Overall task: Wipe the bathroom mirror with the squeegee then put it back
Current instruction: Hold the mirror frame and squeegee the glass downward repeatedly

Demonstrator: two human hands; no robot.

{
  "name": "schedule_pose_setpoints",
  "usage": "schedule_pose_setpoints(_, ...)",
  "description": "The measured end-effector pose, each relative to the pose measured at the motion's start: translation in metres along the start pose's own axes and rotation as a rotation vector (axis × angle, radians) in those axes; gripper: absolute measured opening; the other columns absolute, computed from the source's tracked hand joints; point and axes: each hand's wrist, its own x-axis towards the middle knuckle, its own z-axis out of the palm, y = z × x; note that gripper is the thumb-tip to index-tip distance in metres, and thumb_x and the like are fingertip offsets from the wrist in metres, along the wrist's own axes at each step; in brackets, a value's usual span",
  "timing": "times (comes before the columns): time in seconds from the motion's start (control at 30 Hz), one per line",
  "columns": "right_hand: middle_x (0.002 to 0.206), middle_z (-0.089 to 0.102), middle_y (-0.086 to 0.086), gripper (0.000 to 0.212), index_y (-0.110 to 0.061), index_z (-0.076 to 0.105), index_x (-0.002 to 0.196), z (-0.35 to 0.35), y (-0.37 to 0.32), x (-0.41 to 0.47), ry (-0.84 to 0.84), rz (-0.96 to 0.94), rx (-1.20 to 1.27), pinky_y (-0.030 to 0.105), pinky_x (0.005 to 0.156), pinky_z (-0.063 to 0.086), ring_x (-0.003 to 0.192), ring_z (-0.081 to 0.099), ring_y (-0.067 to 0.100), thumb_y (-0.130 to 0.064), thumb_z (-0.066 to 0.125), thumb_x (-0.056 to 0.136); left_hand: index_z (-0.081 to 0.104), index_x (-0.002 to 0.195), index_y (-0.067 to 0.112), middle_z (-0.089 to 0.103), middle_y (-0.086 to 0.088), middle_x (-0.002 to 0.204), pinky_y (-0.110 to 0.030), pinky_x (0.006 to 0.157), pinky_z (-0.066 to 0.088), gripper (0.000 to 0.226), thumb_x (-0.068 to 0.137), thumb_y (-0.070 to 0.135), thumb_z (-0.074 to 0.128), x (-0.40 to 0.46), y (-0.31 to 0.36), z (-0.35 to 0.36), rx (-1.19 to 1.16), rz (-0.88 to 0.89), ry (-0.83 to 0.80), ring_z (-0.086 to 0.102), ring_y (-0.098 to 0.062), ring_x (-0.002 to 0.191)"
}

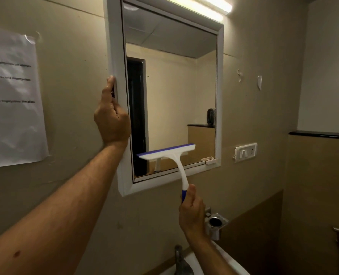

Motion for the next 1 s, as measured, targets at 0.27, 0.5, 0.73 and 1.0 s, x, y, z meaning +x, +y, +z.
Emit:
schedule_pose_setpoints(0.27,0.055,0.048,-0.002,0.062,-0.02,0.052,0.07,0.002,-0.078,0.057,0.039,-0.111,0.036,0.025,0.044,0.04,0.045,0.046,0.009,-0.068,0.018,0.091,0.052,0.137,0.007,0.06,-0.006,0.134,0.006,0.097,0.03,0.046,0.094,-0.005,0.04,0.0,0.0,0.0,0.001,-0.008,0.001,0.049,0.003,0.115)
schedule_pose_setpoints(0.5,0.057,0.047,0.0,0.064,-0.02,0.048,0.065,0.027,-0.212,0.142,0.055,-0.198,0.098,0.036,0.054,0.041,0.049,0.045,0.018,-0.066,0.015,0.094,0.051,0.137,0.005,0.06,-0.004,0.131,0.01,0.089,0.028,0.046,0.094,-0.005,0.042,0.0,-0.003,0.002,-0.004,0.009,-0.01,0.039,0.017,0.106)
schedule_pose_setpoints(0.73,0.053,0.047,-0.005,0.06,-0.023,0.048,0.066,0.042,-0.241,0.167,0.082,-0.222,0.091,0.029,0.049,0.044,0.042,0.046,0.008,-0.064,0.016,0.095,0.05,0.138,0.005,0.059,-0.005,0.132,0.01,0.088,0.029,0.045,0.095,-0.004,0.043,-0.001,-0.008,0.004,0.005,0.018,-0.005,0.038,0.02,0.106)
schedule_pose_setpoints(1.0,0.047,0.042,-0.007,0.062,-0.024,0.045,0.062,0.031,-0.141,0.121,0.083,-0.229,-0.017,0.014,0.033,0.03,0.031,0.038,0.001,-0.065,0.013,0.094,0.05,0.139,0.007,0.058,-0.006,0.136,0.006,0.096,0.029,0.046,0.095,-0.002,0.041,-0.001,-0.008,0.003,0.021,0.03,-0.001,0.046,0.007,0.115)
